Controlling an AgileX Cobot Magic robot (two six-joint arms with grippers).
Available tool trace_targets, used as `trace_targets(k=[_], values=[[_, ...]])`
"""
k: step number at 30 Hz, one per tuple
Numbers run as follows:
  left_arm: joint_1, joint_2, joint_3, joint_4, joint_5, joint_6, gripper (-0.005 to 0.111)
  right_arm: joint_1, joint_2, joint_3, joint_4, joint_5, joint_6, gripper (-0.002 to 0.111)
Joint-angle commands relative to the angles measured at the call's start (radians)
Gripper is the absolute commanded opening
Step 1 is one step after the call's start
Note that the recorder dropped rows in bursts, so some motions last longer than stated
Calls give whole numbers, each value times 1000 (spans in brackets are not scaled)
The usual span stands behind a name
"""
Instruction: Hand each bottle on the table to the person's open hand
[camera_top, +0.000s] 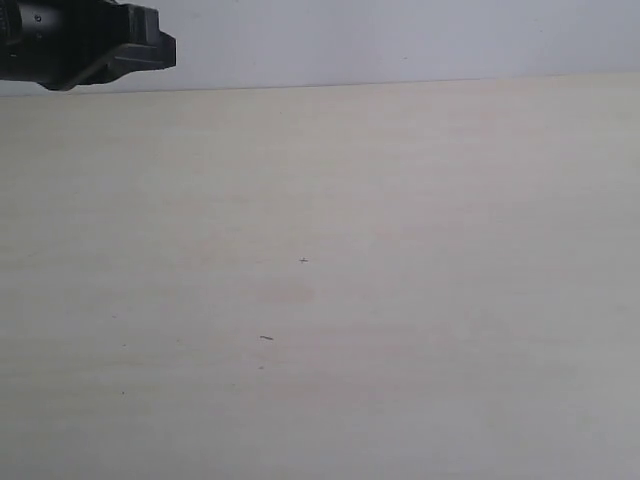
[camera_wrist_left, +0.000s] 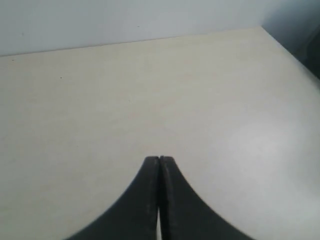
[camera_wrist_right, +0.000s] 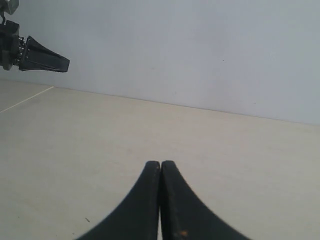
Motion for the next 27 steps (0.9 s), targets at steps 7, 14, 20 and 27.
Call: trace_targets(k=[7,14,20,27], values=[[2,-357,129,125,-172,0,0,4,-5,4,5,-6,-9,0],[2,-660,298,111,-312,-5,0,4,-5,4,5,-6,-9,0],[2,-811,395,111,-388,-5,0,4,-5,4,5,-6,-9,0],[2,-919,476,112,-457,-5,0,4,-5,4,5,-6,-9,0]])
